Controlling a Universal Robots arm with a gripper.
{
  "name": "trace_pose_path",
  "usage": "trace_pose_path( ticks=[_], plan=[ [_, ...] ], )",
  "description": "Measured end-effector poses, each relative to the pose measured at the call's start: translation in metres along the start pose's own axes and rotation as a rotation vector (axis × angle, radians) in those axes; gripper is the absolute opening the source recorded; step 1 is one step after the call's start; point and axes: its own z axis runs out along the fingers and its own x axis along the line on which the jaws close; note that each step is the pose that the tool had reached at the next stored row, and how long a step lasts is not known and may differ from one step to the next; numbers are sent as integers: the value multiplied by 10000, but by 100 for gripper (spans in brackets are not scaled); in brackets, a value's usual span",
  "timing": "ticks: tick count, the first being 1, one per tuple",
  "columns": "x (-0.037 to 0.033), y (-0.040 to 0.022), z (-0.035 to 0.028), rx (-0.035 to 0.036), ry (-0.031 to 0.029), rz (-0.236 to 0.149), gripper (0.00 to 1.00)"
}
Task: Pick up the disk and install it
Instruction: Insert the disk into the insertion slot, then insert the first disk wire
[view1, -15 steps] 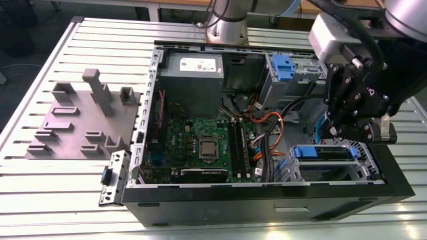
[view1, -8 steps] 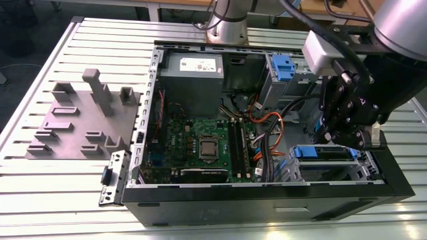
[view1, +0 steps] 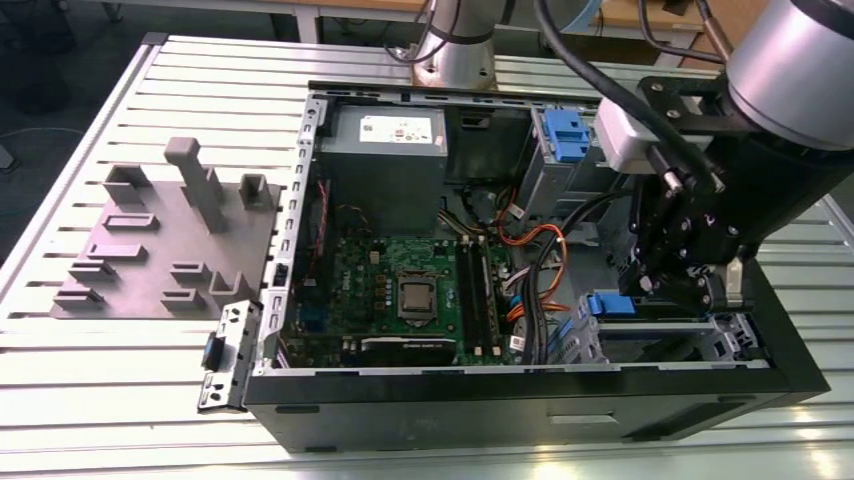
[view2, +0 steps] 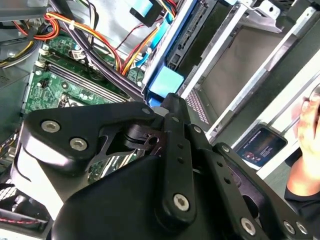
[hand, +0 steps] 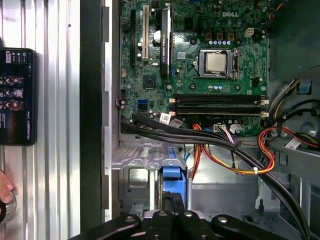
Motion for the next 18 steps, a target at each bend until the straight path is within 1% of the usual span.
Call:
trace_pose_path(
  ticks=[4, 18],
  plan=[
    [0, 1, 70, 0, -3, 0, 11],
    [0, 1, 72, 5, -3, 0, 11]
  ],
)
